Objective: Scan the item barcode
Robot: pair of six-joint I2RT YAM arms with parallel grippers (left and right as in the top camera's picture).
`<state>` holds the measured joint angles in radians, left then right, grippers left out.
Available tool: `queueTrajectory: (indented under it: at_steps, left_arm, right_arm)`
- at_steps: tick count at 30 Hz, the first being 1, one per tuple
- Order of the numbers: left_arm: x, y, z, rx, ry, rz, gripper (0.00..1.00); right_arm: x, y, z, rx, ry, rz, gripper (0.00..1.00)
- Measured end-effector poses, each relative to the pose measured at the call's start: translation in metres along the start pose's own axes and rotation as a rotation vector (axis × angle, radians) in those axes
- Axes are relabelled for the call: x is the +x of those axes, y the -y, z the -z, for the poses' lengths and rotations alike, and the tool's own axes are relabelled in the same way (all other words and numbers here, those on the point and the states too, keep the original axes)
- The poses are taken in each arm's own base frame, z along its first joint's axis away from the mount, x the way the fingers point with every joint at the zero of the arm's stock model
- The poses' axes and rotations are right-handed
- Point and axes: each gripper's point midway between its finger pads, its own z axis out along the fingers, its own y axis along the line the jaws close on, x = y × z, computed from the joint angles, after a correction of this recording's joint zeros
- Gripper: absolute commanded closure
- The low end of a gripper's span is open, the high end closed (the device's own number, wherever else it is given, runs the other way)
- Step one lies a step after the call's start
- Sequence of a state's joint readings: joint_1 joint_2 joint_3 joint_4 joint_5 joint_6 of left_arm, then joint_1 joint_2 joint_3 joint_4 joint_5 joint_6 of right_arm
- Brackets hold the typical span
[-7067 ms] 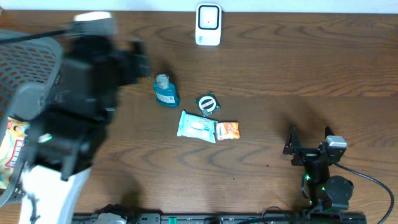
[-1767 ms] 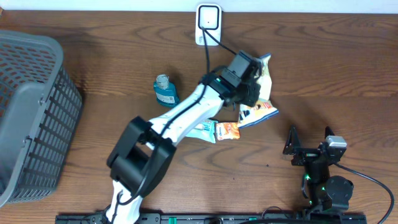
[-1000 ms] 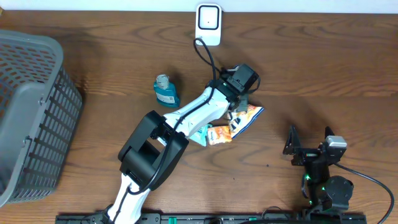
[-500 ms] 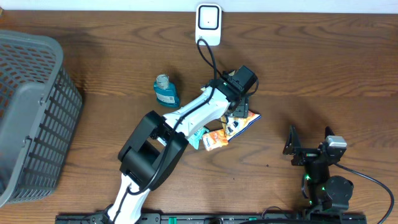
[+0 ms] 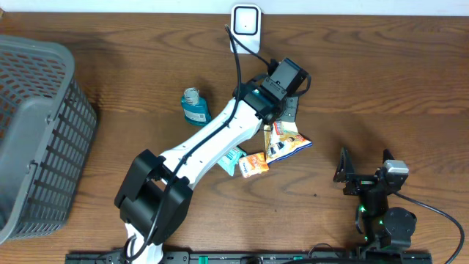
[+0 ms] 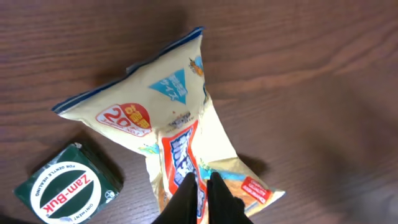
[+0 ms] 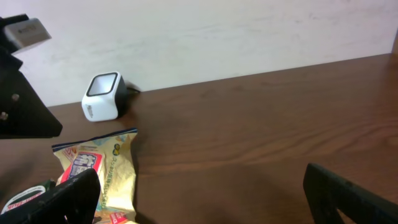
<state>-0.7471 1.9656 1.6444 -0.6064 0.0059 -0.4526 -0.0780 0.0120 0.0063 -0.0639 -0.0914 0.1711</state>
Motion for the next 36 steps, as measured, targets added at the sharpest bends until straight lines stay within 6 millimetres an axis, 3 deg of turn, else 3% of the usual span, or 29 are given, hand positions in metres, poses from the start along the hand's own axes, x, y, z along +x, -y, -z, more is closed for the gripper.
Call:
queueTrajectory:
  at_steps: [9,15,17,19,24,30,34,36]
  left_arm:
    - [0.016,-0.006,-0.028,-0.026,-0.061,-0.004,0.93]
    - [0.041,-0.011,-0.07,-0.034,-0.148,-0.005,0.92]
    - [0.055,-0.015,-0.088,-0.043,-0.19,-0.001,0.75]
    - [0.07,-0.019,-0.106,-0.054,-0.237,0.02,0.65]
    - [0.066,-0.012,-0.109,-0.047,-0.235,0.036,0.47]
    - [0.072,-0.009,-0.102,-0.056,-0.258,-0.009,0.36]
    - [0.07,-0.022,-0.082,-0.124,-0.247,-0.03,0.36]
    - [0.051,-0.023,-0.057,-0.142,-0.176,-0.036,0.52]
  right_arm:
    - [0.0,0.0,0.0,0.0,0.0,0.0,0.01]
    - [0.0,0.0,0.0,0.0,0.0,0.0,0.01]
    - [0.0,0.0,0.0,0.0,0.0,0.0,0.01]
    - [0.0,0.0,0.0,0.0,0.0,0.0,0.01]
    - [0.0,0.0,0.0,0.001,-0.001,0.0,0.01]
    - [0.0,0.0,0.0,0.0,0.0,0.0,0.01]
    - [0.0,0.0,0.0,0.0,0.0,0.0,0.01]
    - [0.0,0.0,0.0,0.0,0.0,0.0,0.01]
